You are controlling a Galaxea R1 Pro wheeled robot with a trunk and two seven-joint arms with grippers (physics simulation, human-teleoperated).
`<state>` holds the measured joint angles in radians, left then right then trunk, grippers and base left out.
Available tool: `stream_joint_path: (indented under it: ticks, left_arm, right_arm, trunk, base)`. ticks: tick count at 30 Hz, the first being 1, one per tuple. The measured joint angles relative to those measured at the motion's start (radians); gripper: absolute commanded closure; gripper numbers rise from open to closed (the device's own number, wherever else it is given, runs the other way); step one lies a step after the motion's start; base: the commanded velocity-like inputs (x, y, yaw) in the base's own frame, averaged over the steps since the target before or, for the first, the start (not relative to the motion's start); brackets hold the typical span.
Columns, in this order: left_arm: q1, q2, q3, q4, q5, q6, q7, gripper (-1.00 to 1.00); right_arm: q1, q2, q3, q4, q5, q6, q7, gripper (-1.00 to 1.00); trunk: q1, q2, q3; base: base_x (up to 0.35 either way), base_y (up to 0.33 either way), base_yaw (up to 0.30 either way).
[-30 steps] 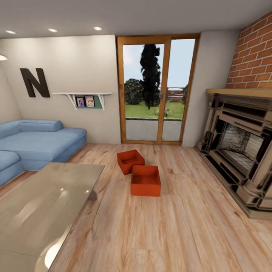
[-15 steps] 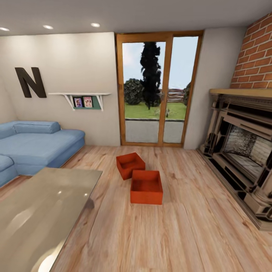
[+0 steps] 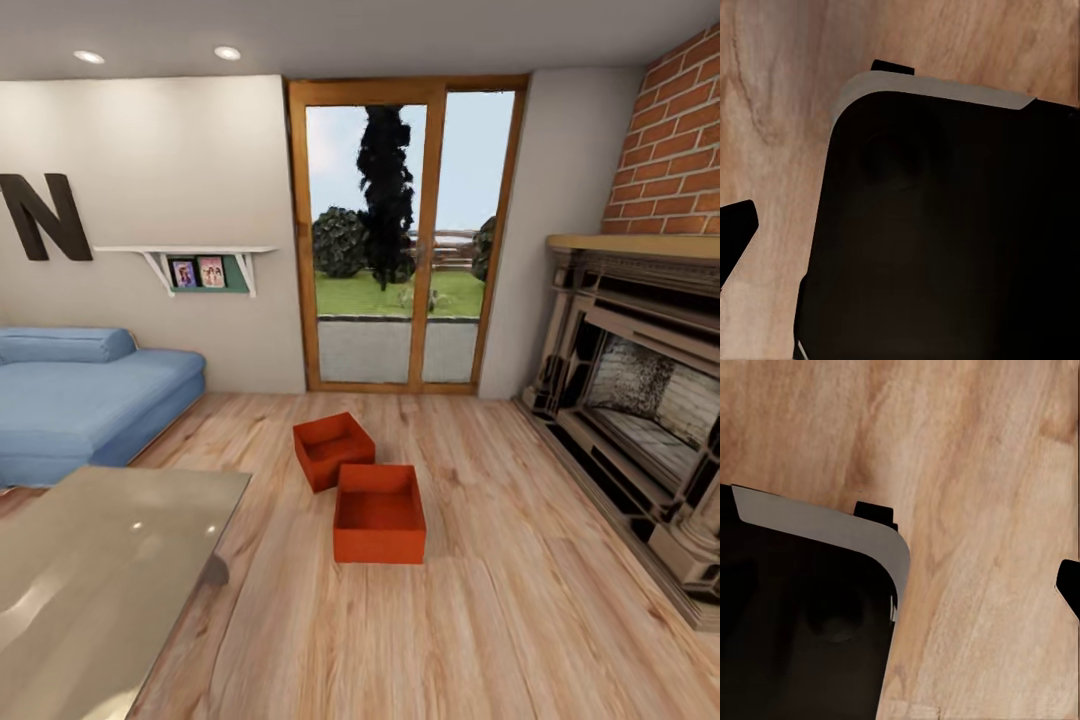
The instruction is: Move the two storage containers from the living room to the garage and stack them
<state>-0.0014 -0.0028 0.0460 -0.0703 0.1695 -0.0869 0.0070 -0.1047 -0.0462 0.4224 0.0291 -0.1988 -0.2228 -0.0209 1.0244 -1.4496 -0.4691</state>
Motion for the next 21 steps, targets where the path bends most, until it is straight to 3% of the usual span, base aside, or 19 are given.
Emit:
stream_joint_path:
  ticks: [21]
  left_arm:
    - [0.000, 0.001, 0.001, 0.000, 0.002, 0.000, -0.002, -1.00]
  right_arm:
    - [0.000, -0.001, 0.006, 0.000, 0.008, 0.004, -0.001, -1.00]
  trunk:
    - [0.000, 0.000, 0.000]
  base:
    - [0.324, -0.021, -0.002]
